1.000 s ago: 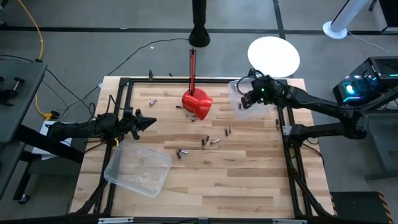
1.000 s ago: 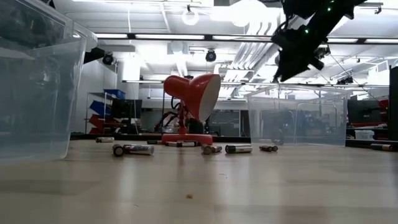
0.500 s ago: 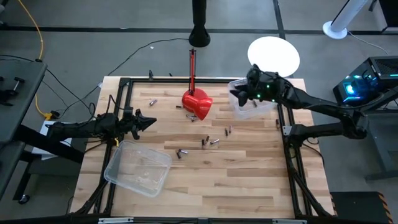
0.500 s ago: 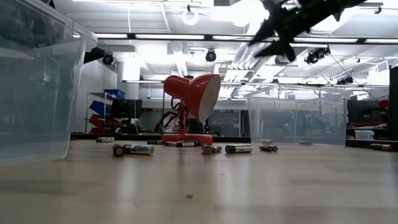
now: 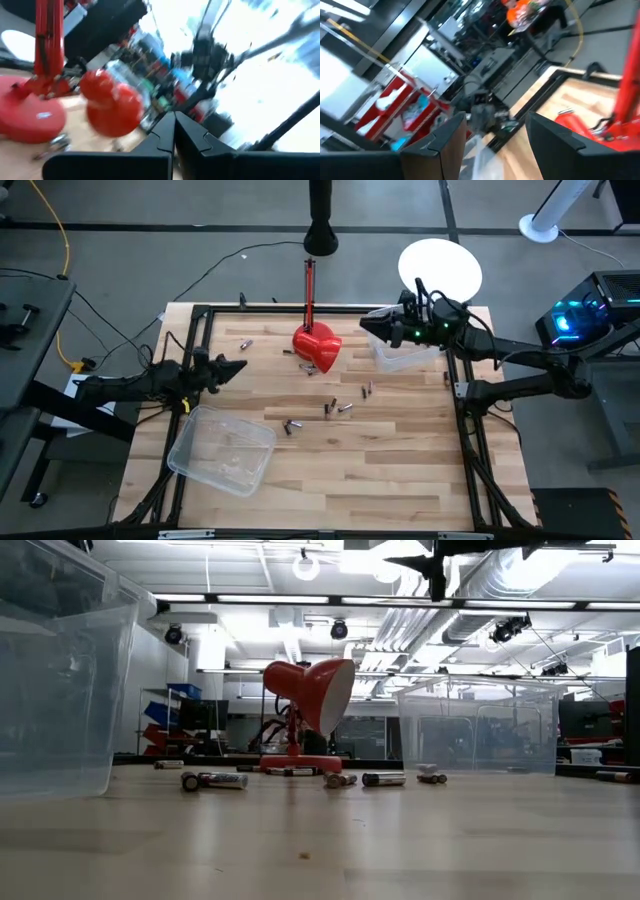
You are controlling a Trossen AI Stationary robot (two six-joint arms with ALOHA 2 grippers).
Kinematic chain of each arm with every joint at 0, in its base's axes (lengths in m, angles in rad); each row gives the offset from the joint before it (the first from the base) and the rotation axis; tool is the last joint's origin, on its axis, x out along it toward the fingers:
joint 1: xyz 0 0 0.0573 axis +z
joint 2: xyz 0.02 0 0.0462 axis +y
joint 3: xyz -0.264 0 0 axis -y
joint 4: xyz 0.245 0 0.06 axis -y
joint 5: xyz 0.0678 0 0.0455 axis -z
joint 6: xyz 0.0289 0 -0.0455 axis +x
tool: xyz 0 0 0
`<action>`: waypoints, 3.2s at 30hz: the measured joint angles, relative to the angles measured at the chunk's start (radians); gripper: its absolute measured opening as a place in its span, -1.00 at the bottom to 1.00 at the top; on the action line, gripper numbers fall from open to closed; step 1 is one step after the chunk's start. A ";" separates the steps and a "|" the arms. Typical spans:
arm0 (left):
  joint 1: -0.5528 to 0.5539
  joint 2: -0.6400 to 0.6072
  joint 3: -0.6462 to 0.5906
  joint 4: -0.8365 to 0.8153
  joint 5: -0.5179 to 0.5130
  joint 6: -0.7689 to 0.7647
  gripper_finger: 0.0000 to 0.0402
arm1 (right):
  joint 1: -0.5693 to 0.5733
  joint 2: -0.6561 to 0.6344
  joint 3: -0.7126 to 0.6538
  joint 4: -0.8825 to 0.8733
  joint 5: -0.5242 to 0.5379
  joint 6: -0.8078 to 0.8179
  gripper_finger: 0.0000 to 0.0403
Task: Sort batteries
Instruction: Put the black battery into the top transparent bin
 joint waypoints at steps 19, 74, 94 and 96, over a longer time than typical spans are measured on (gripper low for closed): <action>0.000 0.708 0.703 -0.526 0.207 0.397 -0.92 | 0.354 0.150 0.002 -0.535 0.002 0.085 -0.05; 0.111 0.902 0.823 -0.743 0.110 0.342 -0.44 | 0.257 0.821 0.258 -0.917 0.314 0.258 -0.36; 0.124 0.912 0.823 -0.596 0.119 0.384 -0.44 | 0.174 0.347 0.462 -1.265 0.712 0.041 -0.93; 0.129 0.932 0.823 -0.575 0.152 0.440 -0.44 | 0.119 0.314 0.438 -1.323 0.708 0.038 -0.92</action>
